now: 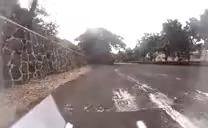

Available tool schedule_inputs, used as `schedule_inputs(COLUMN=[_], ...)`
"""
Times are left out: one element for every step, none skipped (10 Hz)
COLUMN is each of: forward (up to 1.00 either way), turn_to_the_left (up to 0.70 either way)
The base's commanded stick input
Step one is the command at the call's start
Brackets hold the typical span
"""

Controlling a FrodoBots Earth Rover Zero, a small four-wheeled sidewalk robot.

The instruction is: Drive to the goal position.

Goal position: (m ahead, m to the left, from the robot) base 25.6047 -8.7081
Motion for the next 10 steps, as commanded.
schedule_inputs(forward=[1.00,1.00,1.00,1.00,1.00,1.00,1.00,1.00,1.00,1.00], turn_to_the_left=[0.00,0.00,0.00,0.00,0.00,-0.10,0.00,-0.04,-0.09,-0.02])
